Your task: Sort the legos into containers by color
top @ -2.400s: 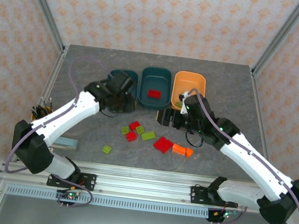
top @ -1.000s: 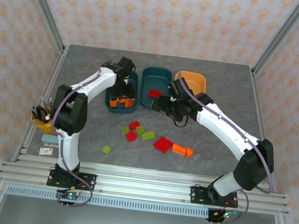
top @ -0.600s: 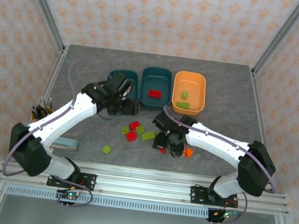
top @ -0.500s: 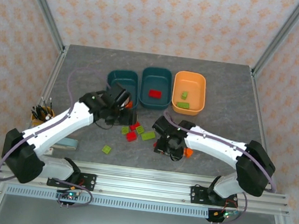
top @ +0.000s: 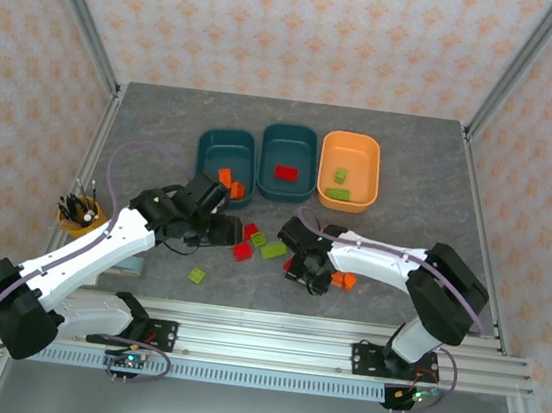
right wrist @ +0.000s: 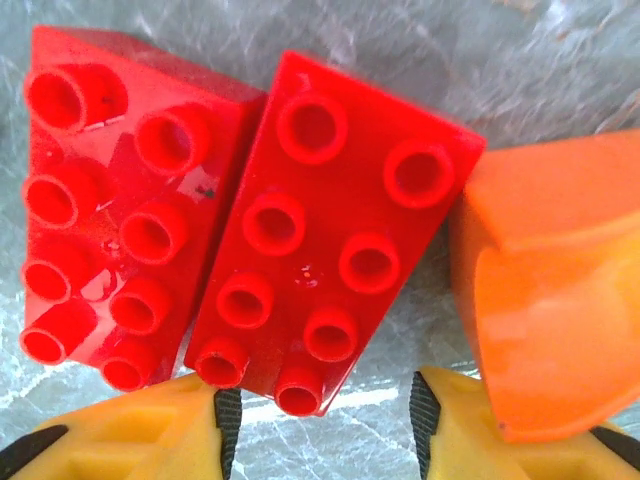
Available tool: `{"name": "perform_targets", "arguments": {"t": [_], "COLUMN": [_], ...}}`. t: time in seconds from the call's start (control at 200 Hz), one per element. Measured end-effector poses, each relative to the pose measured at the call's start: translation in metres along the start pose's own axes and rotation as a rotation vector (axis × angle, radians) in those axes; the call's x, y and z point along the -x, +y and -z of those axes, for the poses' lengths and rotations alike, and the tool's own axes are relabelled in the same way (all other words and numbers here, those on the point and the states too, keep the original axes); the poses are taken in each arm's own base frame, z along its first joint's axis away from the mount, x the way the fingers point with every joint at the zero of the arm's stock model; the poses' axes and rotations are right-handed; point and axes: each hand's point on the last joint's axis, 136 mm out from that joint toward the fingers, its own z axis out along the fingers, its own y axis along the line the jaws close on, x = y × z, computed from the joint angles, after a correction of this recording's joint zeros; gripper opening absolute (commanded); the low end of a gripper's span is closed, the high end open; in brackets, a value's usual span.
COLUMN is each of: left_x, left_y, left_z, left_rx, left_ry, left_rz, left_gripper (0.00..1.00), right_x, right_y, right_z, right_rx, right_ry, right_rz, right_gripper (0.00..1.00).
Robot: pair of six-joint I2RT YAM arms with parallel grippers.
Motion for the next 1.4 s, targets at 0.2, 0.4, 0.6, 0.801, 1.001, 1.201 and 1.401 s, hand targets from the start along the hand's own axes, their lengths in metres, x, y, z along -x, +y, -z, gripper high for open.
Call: {"name": "perform_targets", "arguments": {"t": [0.2, 0.4, 0.6, 0.801, 1.001, 1.201, 1.401], "left_x": [-0.001, 0.0, 0.0, -0.001, -0.002, 0.004, 0.006], "left_y": [-0.001, -0.001, -0.001, -0.002, -0.005, -0.017, -0.022], "left_z": [0.0, 0.0, 0.002, 0.002, 0.002, 0.004, 0.006], "left_rx": [-0.001, 0.001, -0.001, -0.003, -0.009, -0.063, -0.083], "left_ry": [-0.001, -0.004, -0.01, -0.008, -0.009, -0.034, -0.042], "left_rz": [0.007, 0.009, 0.015, 0.021, 0.018, 0.0, -0.01], "left_gripper": [0.68, 0.67, 0.67, 0.66, 0.69, 0.71, 0.71], "right_x": [0.019, 0.045, 0.056, 0.061, 0.073, 0.08, 0.081], "right_y": [-0.004, -0.014, -0.018, -0.011, -0.006, 0.004, 0.002], "right_z": [0.0, 0.001, 0.001, 0.003, 0.011, 0.019, 0.018], "right_rx": [0.011, 0.012, 0.011, 0.027, 0.083, 0.142, 0.139], "right_ry": [-0.016, -0.035, -0.043, -0.052, -0.086, -0.109, -0.112], "right_rz": [-0.044, -0.077, -0.085, -0.099, -0.186, -0.283, -0.361], "right_gripper": [0.51, 0.59, 0.63, 0.64, 0.68, 0.65, 0.63]}}
